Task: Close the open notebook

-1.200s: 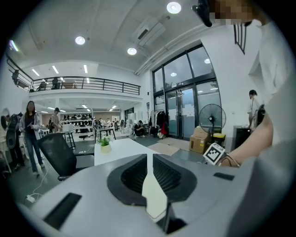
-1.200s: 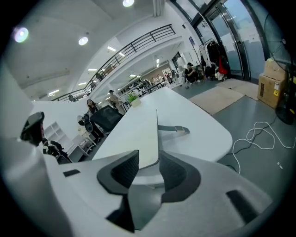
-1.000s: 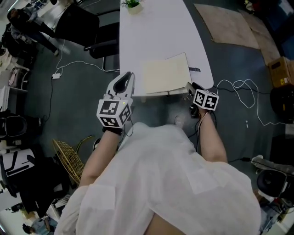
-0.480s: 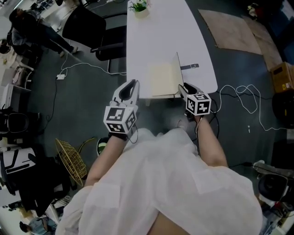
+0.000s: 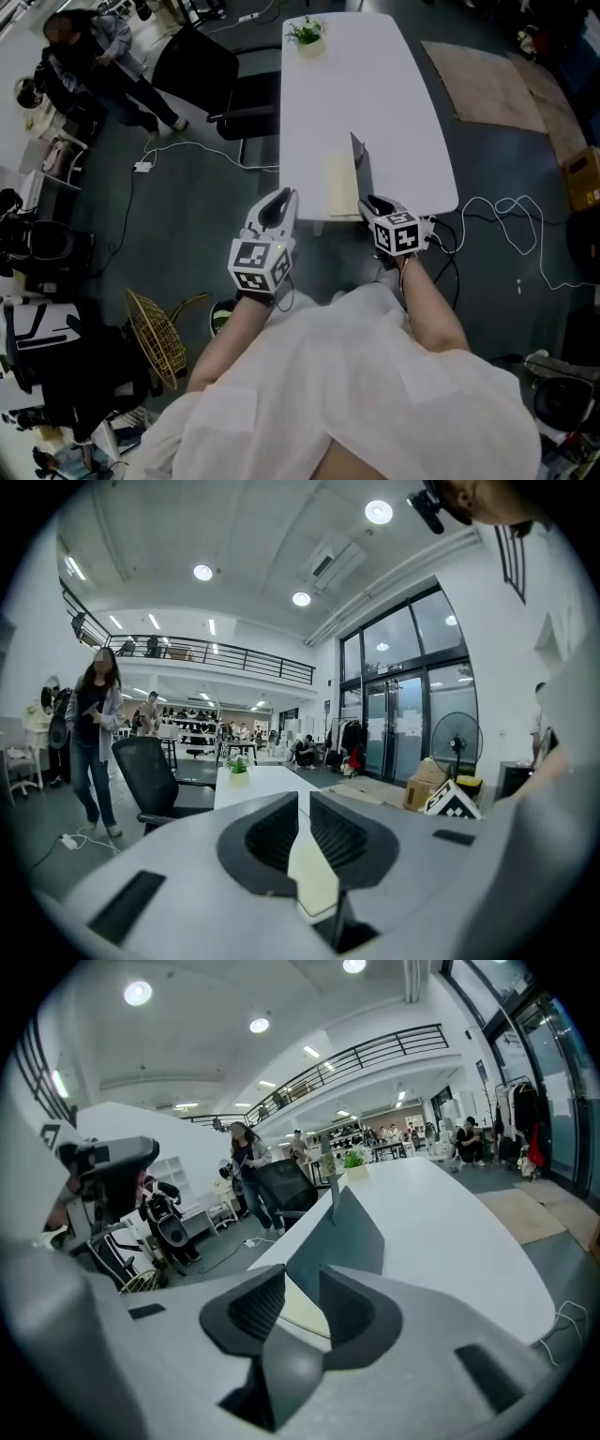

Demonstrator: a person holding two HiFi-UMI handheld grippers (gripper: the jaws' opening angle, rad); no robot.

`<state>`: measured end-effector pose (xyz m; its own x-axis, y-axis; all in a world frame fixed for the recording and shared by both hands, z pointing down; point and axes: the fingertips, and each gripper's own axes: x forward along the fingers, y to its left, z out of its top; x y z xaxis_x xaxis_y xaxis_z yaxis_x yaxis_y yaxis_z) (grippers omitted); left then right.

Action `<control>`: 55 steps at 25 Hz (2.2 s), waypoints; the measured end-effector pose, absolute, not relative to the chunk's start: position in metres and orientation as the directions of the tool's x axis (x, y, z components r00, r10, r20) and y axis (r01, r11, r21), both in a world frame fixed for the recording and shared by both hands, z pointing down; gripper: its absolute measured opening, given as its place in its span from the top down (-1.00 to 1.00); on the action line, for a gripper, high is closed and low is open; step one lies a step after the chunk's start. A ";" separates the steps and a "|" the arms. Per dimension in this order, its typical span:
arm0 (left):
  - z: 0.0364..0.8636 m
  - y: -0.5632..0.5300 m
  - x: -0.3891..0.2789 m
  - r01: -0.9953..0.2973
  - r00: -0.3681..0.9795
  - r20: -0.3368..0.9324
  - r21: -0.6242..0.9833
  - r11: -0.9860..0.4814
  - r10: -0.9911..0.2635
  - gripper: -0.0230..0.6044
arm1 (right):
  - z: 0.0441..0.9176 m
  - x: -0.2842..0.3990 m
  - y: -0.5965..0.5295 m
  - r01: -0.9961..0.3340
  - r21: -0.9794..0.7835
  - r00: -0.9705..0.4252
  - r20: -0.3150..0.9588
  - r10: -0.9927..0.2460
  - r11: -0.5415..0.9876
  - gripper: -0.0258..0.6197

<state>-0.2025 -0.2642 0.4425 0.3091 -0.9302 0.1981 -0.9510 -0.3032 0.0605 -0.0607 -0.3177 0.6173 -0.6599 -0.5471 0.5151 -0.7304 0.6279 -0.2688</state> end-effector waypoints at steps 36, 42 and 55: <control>0.428 -0.249 -0.192 -0.936 0.349 0.124 0.085 -0.341 -0.929 0.81 | 0.393 0.092 -0.287 -0.893 0.195 -0.413 -0.002 -0.911 0.405 0.91; 0.427 -0.248 -0.187 -0.934 0.356 0.121 0.082 -0.348 -0.927 0.81 | 0.406 0.090 -0.287 -0.918 0.061 -0.390 0.038 -0.920 0.392 0.92; 0.423 -0.246 -0.181 -0.936 0.351 0.112 0.086 -0.342 -0.930 0.81 | 0.400 0.082 -0.287 -0.902 0.075 -0.424 0.038 -0.905 0.425 0.92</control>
